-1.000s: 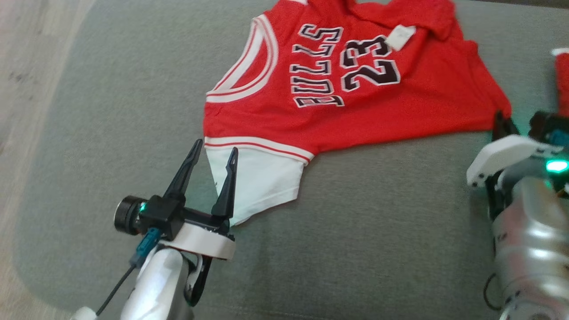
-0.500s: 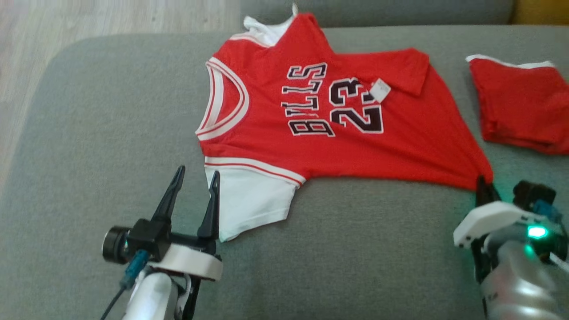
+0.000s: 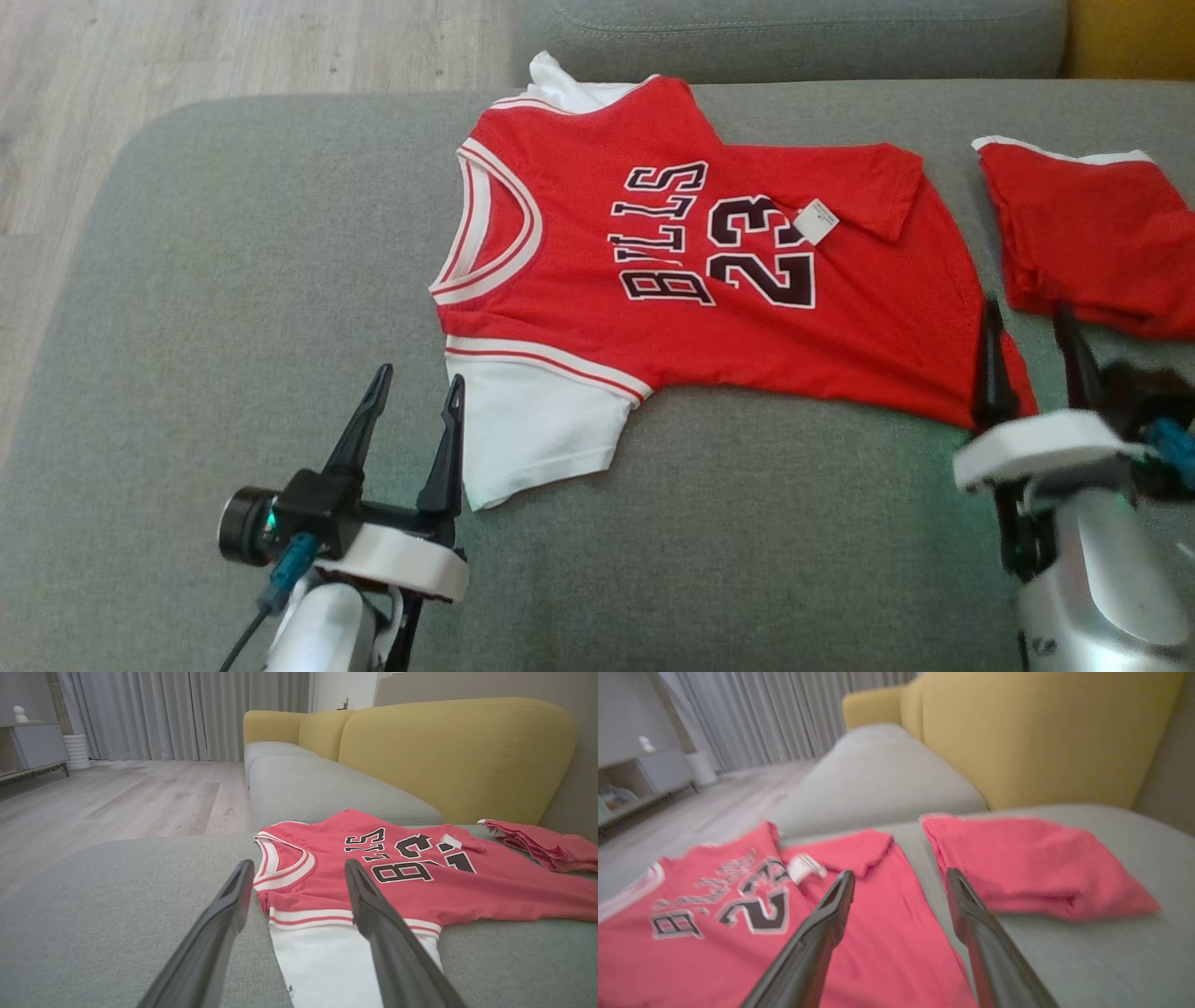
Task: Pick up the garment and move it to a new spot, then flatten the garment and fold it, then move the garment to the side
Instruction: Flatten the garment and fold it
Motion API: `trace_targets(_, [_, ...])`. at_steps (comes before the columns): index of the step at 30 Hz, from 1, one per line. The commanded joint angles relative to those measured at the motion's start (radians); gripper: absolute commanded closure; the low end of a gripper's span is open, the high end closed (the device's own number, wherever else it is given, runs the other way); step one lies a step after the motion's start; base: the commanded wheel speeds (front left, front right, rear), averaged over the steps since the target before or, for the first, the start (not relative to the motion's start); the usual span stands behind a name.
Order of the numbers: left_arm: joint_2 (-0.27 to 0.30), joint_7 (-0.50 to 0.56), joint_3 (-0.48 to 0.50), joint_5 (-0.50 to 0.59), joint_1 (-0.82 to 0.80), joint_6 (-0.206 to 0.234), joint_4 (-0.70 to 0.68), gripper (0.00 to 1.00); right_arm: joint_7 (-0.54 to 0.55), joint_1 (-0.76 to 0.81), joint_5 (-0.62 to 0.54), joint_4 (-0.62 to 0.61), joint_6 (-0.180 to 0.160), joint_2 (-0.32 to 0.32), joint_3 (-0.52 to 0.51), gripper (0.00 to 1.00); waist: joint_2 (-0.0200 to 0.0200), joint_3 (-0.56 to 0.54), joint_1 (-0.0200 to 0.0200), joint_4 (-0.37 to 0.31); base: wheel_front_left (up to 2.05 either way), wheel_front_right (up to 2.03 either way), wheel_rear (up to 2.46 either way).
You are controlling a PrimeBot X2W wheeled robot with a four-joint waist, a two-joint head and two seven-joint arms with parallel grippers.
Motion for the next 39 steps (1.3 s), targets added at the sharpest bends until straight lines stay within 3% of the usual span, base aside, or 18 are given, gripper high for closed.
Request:
trace_targets(1, [0.006, -0.01, 0.031, 0.012, -0.035, -0.006, -0.025, 0.0, -0.014, 0.001, 0.03, -0.106, -0.002, -0.003, 0.067, 0.0, 0.0, 0.003, 0.0, 0.003, 0.0, 0.0, 0.0])
trace_targets(5, [0.006, -0.01, 0.014, 0.02, -0.057, -0.015, 0.014, 0.0, -0.014, 0.092, 0.087, -0.287, -0.002, -0.003, 0.147, 0.0, 0.0, 0.023, 0.0, 0.008, 0.0, 0.0, 0.0])
trace_targets(10, [0.006, 0.017, -0.012, 0.009, -0.098, -0.029, 0.109, 0.0, -0.014, 0.16, 0.12, -0.382, -0.002, -0.003, 0.189, 0.0, 0.0, 0.059, 0.0, -0.004, 0.0, 0.0, 0.0])
trace_targets(16, [0.005, 0.092, -0.045, -0.015, -0.116, -0.039, 0.203, 0.0, -0.014, 0.176, 0.121, -0.41, -0.002, -0.003, 0.185, 0.0, 0.0, 0.08, 0.0, -0.012, 0.0, 0.0, 0.0])
trace_targets(22, [0.007, 0.144, -0.048, -0.02, -0.128, -0.02, 0.254, 0.0, -0.014, 0.177, 0.123, -0.409, -0.002, -0.003, 0.177, 0.0, 0.0, 0.083, 0.0, -0.013, 0.0, 0.0, 0.0])
trace_targets(29, [0.013, 0.25, -0.082, -0.053, -0.123, -0.04, 0.286, 0.0, -0.014, 0.177, 0.126, -0.398, -0.002, -0.003, 0.181, 0.0, 0.0, 0.081, 0.0, -0.009, 0.0, 0.0, 0.0])
trace_targets(30, [0.013, 0.26, -0.087, -0.062, -0.122, -0.043, 0.284, 0.04, -0.014, 0.177, 0.126, -0.396, -0.002, -0.003, 0.181, 0.0, 0.0, 0.081, 0.0, -0.009, 0.0, 0.0, 0.0])
trace_targets(31, [0.013, 0.271, -0.092, -0.073, -0.119, -0.046, 0.281, 0.47, -0.014, 0.176, 0.126, -0.394, -0.002, -0.003, 0.182, 0.0, 0.0, 0.08, 0.0, -0.009, 0.0, 0.0, 0.0])
trace_targets(32, [0.012, 0.291, -0.109, -0.094, -0.113, -0.051, 0.27, 1.0, -0.014, 0.175, 0.127, -0.388, -0.002, -0.003, 0.181, 0.0, 0.0, 0.079, 0.0, -0.01, 0.0, 0.0, 0.0])
trace_targets(39, [0.032, 0.267, -0.13, -0.139, -0.106, -0.056, 0.206, 1.0, -0.014, 0.176, 0.106, -0.327, -0.002, -0.003, 0.153, 0.0, 0.0, 0.064, 0.0, -0.013, 0.0, 0.0, 0.0])
